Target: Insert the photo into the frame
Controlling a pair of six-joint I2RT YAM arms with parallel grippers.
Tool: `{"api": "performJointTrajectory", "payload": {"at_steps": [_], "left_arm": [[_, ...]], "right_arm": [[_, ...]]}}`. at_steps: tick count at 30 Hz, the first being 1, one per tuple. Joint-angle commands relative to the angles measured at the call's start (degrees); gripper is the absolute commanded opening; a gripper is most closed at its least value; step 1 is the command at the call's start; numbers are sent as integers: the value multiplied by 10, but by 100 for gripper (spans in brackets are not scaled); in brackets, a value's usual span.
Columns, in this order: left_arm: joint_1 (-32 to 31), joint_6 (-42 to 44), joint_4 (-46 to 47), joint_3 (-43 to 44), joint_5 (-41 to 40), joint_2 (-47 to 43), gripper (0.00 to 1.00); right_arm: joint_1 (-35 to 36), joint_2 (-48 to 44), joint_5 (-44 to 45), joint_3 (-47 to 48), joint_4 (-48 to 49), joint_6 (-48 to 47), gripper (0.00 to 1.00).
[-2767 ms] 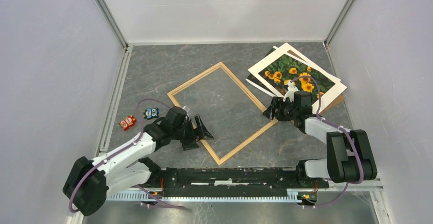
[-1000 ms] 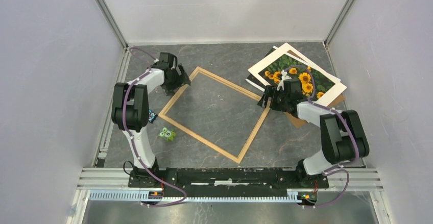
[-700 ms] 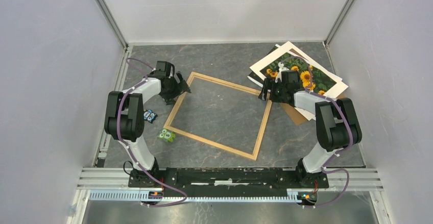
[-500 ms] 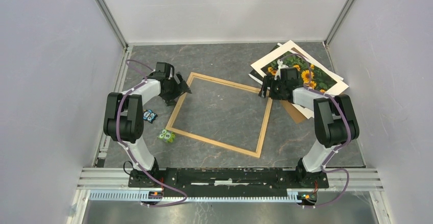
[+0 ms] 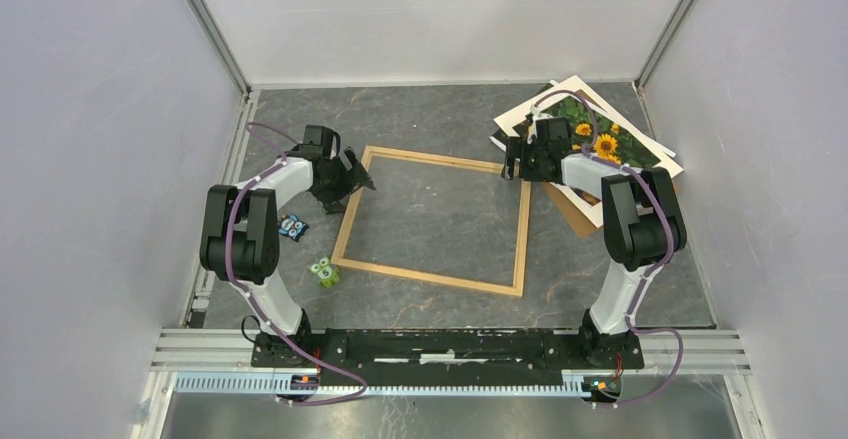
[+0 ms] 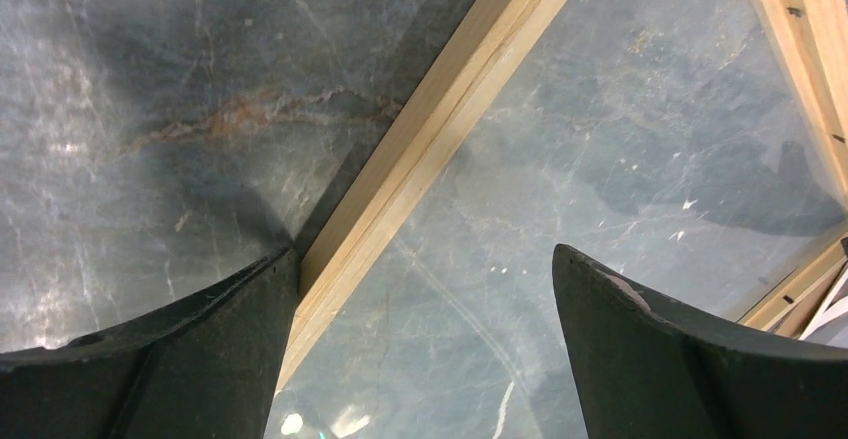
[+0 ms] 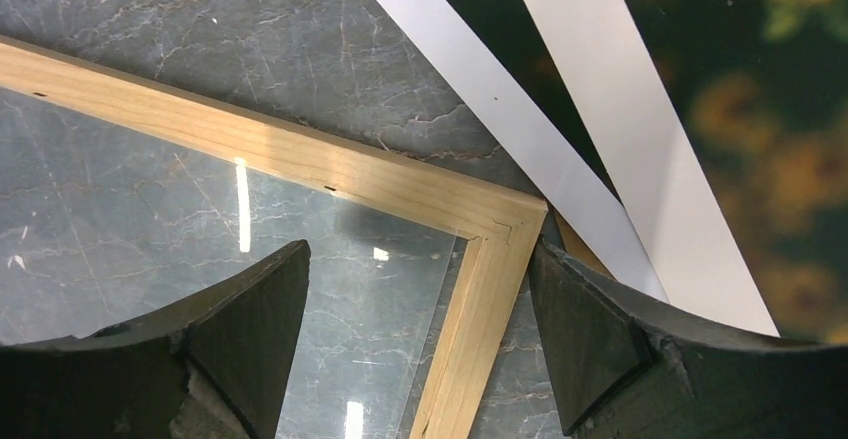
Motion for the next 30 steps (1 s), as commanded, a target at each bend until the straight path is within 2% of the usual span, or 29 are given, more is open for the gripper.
{"api": "performJointTrajectory", "payload": {"at_steps": [1, 6, 12, 17, 20, 22, 27, 30], "left_arm": [[-14, -3, -63, 38, 24, -21, 100], [-14, 33, -110, 46, -34, -56, 100], [-13, 63, -125, 46, -29, -75, 100], [-14, 32, -125, 48, -3, -52, 100], [-19, -5, -100, 19, -10, -93, 100], [-35, -21, -113, 9, -28, -133, 100], [-143, -65, -206, -4, -125, -214, 100], [-191, -121, -218, -63, -149, -281, 100]], "right_arm": [[27, 8, -16, 45, -98, -20, 85], [27, -26, 17, 51, -145, -38, 86], [27, -47, 24, 40, -158, -43, 86], [11, -69, 5, -4, -125, -23, 86], [7, -83, 39, -8, -127, -34, 86], [7, -87, 53, 0, -136, -41, 86], [24, -96, 56, 18, -130, -64, 85], [33, -98, 42, 24, -140, -67, 85]]}}
